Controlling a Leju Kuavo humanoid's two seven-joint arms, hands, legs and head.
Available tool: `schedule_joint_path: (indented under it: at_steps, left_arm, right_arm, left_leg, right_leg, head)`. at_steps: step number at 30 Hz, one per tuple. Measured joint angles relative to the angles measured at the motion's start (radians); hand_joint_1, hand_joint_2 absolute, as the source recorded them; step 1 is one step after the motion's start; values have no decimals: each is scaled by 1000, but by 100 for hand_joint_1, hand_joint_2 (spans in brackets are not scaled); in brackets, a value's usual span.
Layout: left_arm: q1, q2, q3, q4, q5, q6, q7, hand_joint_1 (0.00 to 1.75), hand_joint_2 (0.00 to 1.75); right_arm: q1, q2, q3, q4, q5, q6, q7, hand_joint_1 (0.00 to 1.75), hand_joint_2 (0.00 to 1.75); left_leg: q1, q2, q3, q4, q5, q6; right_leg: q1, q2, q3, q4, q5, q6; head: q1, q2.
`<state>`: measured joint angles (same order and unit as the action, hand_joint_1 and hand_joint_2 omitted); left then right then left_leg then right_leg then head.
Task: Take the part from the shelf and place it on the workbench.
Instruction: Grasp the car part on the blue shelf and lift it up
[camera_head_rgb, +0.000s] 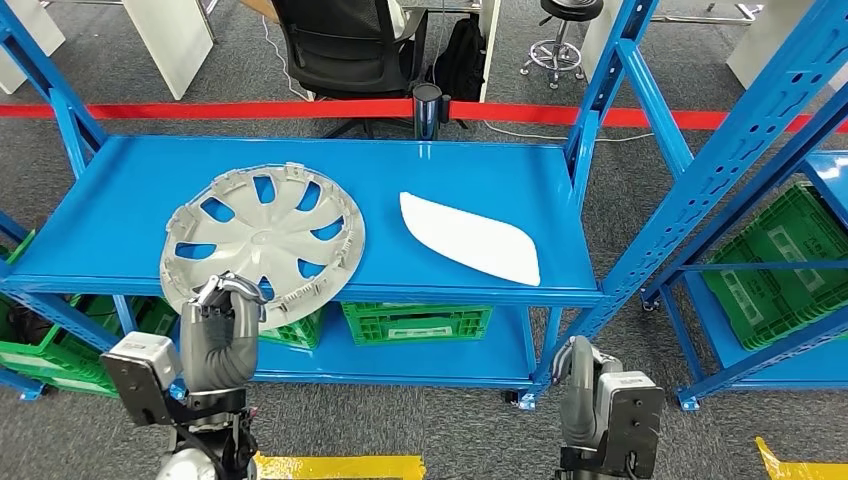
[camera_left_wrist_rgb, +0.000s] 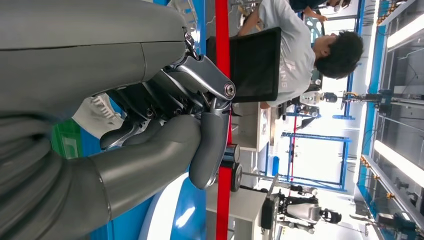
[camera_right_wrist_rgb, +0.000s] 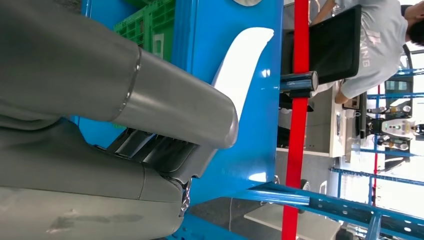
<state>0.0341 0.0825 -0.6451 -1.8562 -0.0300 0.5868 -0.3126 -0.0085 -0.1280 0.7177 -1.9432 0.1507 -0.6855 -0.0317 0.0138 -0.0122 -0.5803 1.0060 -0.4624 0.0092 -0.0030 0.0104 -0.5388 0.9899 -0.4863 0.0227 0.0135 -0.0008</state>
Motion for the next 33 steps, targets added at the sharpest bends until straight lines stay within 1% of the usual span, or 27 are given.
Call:
schedule_joint_path:
  at_steps: [2, 3, 6, 10, 13, 18, 21, 25, 28, 30, 33]
  left_arm:
    - [1, 6, 0, 1, -3, 6, 0, 1, 0]
    - [2, 8, 0, 1, -4, 9, 0, 0, 0]
    - [3, 15, 0, 3, -14, 21, 1, 0, 0]
    - [6, 23, 3, 7, -37, 41, 8, 0, 0]
    - [10, 25, 12, 8, -38, 48, 8, 0, 0]
    - [23, 25, 43, 15, -26, 47, -5, 0, 0]
    - [27, 26, 74, 15, -40, 38, 2, 0, 0]
    - [34, 27, 121, 15, -63, 5, 23, 0, 0]
    - [35, 27, 153, 15, -70, -30, 29, 0, 0]
    - [30, 26, 172, 15, -73, -61, 30, 0, 0]
    - [15, 25, 193, 20, -76, -104, 29, 0, 0]
  right_arm:
    - [3, -7, -1, -2, 2, 0, 1, 35, 0]
    - [4, -10, -2, -3, 4, 0, 2, 0, 44]
    - [8, -17, -6, -3, 46, 0, 29, 0, 175]
    - [4, -31, -7, -10, 172, 15, 129, 0, 175]
    - [-5, -40, -7, -11, 250, 57, 206, 0, 175]
    - [-21, -51, -8, -12, 343, 120, 299, 0, 175]
    - [-34, -55, -17, -12, 481, 174, 375, 0, 175]
    - [-59, -64, -28, -12, 724, 333, 496, 0, 175]
    - [-86, -68, -32, -10, 851, 459, 549, 0, 175]
    - [-110, -70, -32, -5, 910, 560, 572, 0, 175]
    - [-150, -70, -31, 10, 929, 699, 586, 0, 175]
  left_leg:
    - [0, 0, 0, 0, 0, 0]
    - [0, 0, 0, 0, 0, 0]
    - [0, 0, 0, 0, 0, 0]
    - [0, 0, 0, 0, 0, 0]
    - [0, 0, 0, 0, 0, 0]
    - [0, 0, 0, 0, 0, 0]
    - [0, 0, 0, 0, 0, 0]
    - [0, 0, 0, 0, 0, 0]
    - [0, 0, 0, 0, 1, 0]
    - [0, 0, 0, 0, 1, 0]
    - [0, 0, 0, 0, 1, 1]
  right_leg:
    - [0, 0, 0, 0, 0, 0]
    - [0, 0, 0, 0, 0, 0]
    - [0, 0, 0, 0, 0, 0]
    - [0, 0, 0, 0, 0, 0]
    - [0, 0, 0, 0, 0, 0]
    - [0, 0, 0, 0, 0, 0]
    - [0, 0, 1, 1, 0, 0]
    - [0, 0, 1, 1, 0, 0]
    - [0, 0, 1, 1, 0, 0]
    - [0, 0, 1, 1, 0, 0]
    - [0, 0, 1, 1, 1, 0]
  head:
    - [0, 0]
    - [0, 0]
    - [0, 0]
    - [0, 0]
    - [0, 0]
    - [0, 0]
    - [-1, 0]
    - [-1, 0]
    - [0, 0]
    - [0, 0]
    - [0, 0]
